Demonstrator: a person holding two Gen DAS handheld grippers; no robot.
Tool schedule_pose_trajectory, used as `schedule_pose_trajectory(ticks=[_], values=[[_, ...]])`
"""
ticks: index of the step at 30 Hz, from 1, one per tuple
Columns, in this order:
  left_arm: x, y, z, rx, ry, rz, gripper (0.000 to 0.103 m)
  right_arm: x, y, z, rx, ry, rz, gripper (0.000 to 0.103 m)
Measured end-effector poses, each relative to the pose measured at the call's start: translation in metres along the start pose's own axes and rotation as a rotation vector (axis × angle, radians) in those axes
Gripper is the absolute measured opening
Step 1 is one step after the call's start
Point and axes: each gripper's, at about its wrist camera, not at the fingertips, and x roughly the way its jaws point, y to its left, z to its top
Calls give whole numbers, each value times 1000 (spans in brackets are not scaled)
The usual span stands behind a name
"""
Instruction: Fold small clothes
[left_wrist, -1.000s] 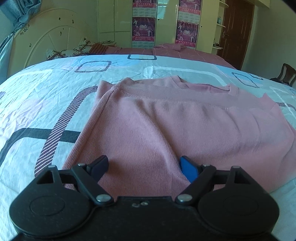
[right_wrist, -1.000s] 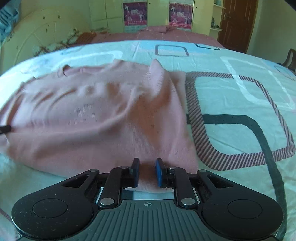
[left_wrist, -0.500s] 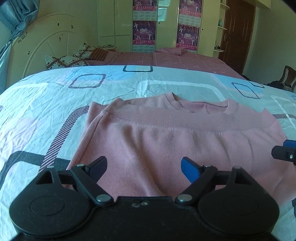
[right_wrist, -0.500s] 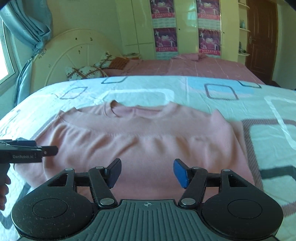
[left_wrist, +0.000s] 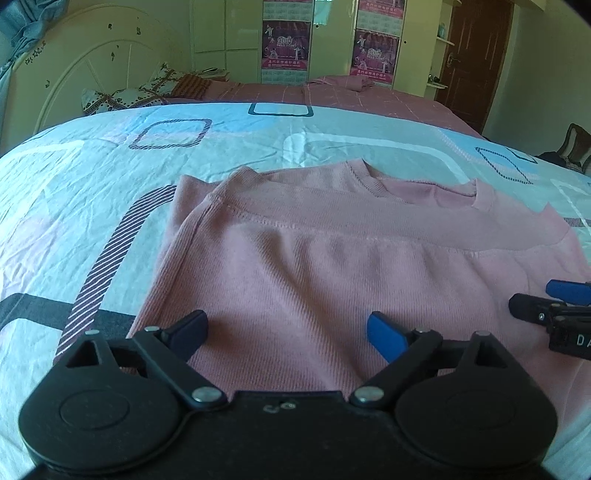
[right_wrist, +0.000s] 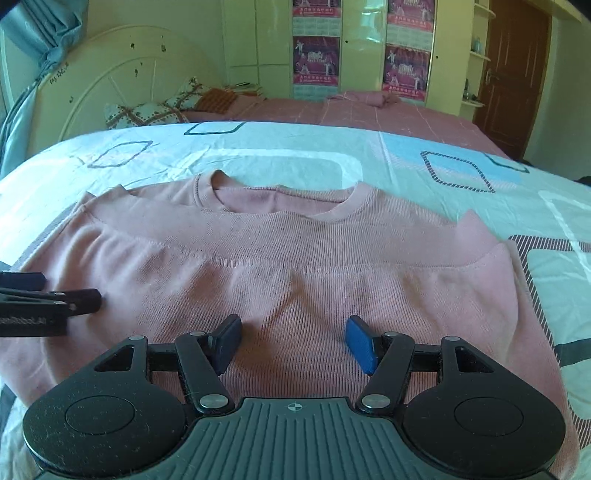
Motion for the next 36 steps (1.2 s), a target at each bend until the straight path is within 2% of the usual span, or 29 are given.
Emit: schedule_pose_trajectory(ticks=[5, 8, 14, 19, 23, 29, 32, 34, 36], values=[[-17, 15, -4, -34, 27, -38, 91, -18, 1, 3, 79, -61, 5, 62], [-34, 27, -16, -73, 38, -77, 92, -21, 8, 0, 69, -57, -3, 62], [-63, 50, -49, -218, 81, -154, 92, -21, 14, -4, 68, -50, -9, 62], [-71, 62, -71, -375, 133, -225, 90, -26, 16, -7, 68, -48, -7, 62], [-64, 65, -77, -457, 90, -270, 94, -28, 18, -8, 73, -51, -12, 62], [-28, 73, -61, -628, -50, -354, 94, -20, 23, -11, 50, -50, -43, 62], [-11, 77, -54, -706, -99, -395, 87, -24, 23, -8, 48, -89, -80, 62], [-3, 75, -50, -710, -129, -398, 78, -18, 20, -6, 53, -77, -101, 62], [3, 76, -48, -718, -142, -395, 55, -7, 18, -8, 48, -51, -113, 62]])
